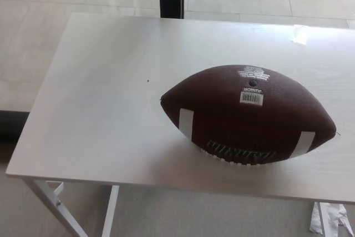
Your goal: The robot uses both its hands to grab the left and right ends of a football kept in the middle of the desk infront of it, lifts it up and places it in the palm of a person
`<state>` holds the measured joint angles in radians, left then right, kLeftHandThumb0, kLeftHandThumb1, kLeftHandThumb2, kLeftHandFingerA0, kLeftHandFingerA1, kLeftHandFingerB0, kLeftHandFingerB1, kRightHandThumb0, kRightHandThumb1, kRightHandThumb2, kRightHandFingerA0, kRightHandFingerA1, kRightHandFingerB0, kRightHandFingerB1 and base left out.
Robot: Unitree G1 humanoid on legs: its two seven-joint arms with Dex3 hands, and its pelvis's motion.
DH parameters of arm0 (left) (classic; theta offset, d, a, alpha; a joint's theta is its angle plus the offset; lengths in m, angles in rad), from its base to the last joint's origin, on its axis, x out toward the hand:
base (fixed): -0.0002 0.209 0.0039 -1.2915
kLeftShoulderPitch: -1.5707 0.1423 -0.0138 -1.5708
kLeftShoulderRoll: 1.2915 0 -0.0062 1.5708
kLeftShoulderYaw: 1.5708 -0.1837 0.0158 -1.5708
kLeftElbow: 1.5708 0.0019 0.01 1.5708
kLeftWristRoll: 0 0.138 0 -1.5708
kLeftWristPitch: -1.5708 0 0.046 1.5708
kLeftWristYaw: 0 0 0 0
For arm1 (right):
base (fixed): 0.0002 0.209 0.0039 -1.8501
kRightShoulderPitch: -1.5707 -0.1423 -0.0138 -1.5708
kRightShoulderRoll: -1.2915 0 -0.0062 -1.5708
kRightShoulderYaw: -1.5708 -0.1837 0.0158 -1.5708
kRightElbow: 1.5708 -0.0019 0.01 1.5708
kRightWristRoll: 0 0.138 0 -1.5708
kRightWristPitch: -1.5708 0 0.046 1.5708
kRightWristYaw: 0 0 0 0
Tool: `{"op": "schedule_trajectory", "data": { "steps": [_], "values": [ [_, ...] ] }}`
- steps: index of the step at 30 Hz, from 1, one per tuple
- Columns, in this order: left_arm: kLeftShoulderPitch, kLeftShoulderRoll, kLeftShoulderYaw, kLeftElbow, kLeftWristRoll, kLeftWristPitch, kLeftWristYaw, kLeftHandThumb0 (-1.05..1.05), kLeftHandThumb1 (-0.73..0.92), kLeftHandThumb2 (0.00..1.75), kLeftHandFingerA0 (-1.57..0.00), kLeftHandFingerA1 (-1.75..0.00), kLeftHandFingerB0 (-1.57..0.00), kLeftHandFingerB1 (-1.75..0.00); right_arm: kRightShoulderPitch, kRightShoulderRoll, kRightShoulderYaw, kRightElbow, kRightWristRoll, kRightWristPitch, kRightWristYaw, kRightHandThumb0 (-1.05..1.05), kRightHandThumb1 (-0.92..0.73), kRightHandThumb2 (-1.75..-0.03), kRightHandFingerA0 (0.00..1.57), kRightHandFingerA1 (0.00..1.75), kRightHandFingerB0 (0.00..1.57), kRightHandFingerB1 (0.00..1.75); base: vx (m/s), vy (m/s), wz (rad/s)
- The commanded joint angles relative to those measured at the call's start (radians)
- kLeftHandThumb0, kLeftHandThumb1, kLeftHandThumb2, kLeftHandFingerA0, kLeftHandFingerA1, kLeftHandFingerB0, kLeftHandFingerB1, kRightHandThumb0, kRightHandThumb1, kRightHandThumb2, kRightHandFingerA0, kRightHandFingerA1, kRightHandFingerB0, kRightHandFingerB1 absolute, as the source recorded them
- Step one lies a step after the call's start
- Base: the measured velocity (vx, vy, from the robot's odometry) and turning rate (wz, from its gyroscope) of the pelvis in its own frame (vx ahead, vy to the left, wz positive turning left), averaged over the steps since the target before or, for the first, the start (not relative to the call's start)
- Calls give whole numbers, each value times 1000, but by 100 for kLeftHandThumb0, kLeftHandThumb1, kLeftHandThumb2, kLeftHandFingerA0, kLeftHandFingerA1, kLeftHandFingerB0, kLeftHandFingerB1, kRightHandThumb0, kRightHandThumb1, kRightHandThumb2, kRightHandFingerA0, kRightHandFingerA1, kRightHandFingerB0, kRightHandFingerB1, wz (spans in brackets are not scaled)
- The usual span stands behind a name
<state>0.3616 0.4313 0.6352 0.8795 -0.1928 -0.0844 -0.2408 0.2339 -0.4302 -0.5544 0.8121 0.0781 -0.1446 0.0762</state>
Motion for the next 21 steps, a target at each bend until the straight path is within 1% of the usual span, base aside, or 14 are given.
{"op": "schedule_trajectory", "data": {
  "steps": [1,3,4,6,7,9,10,11,13,14,15,16,17,21],
  "values": [
    [-1,20,123,-40,-175,13,-96,-64,55,57,-78,-70,-59,-48,-12,-10,-109,-71,142,-31,18,-81,-77,-64,50,48,14,26,0,0,0],
    [-26,23,160,-36,-210,25,-117,-69,46,86,-62,-73,-39,-56,-30,3,-143,-120,179,-8,18,-94,-67,-98,42,55,11,37,0,0,0],
    [-35,25,170,-33,-216,24,-123,-73,60,58,-62,-69,-37,-47,-39,2,-151,-121,181,-2,13,-92,-66,-99,40,54,11,38,0,0,0],
    [-63,31,187,-63,-229,13,-131,-79,64,60,-61,-67,-31,-45,-92,-22,-166,-85,174,-14,-10,-93,-68,-100,44,58,10,40,0,0,0],
    [-68,30,189,-106,-231,25,-123,-88,57,95,-58,-72,-31,-55,-107,-22,-172,-88,175,-10,-19,-93,-68,-100,43,57,10,39,0,0,0],
    [-85,34,197,-120,-237,40,-122,-87,58,97,-55,-71,-29,-54,-118,-10,-191,-115,193,-3,-22,-96,-69,-100,41,57,11,39,0,0,0],
    [-84,33,200,-124,-236,43,-122,-87,58,97,-55,-71,-29,-54,-119,-9,-193,-115,191,-2,-21,-96,-69,-100,41,57,11,39,0,0,0],
    [-143,55,199,-161,-255,70,-124,-79,78,64,-47,-66,-28,-41,-137,11,-219,-219,232,65,-55,-85,-80,-65,39,47,14,29,0,0,0],
    [-177,62,206,-188,-271,86,-119,-79,77,63,-49,-68,-28,-42,-148,20,-228,-283,234,103,-83,-84,-82,-66,38,48,13,29,0,0,0],
    [-214,74,207,-237,-284,116,-94,-85,60,100,-44,-70,-20,-52,-162,28,-229,-341,235,118,-105,-81,-69,-103,29,56,8,36,0,0,0],
    [-230,78,209,-261,-288,132,-83,-85,60,100,-44,-70,-20,-52,-168,33,-230,-371,235,129,-116,-81,-69,-103,29,56,8,36,0,0,0],
    [-254,83,209,-279,-294,146,-75,-90,62,100,-49,-69,-25,-53,-181,33,-231,-389,239,126,-114,-78,-86,-67,33,47,11,24,0,0,0],
    [-288,91,207,-327,-311,181,-62,-86,70,61,-56,-55,-37,-42,-204,30,-227,-413,239,131,-121,-82,-86,-67,35,42,13,25,0,0,0],
    [-377,108,196,-491,-350,298,-7,-87,65,61,-63,-44,-47,-37,-284,28,-209,-486,252,169,-140,-85,-83,-66,38,40,16,29,0,0,0]
  ]
}}
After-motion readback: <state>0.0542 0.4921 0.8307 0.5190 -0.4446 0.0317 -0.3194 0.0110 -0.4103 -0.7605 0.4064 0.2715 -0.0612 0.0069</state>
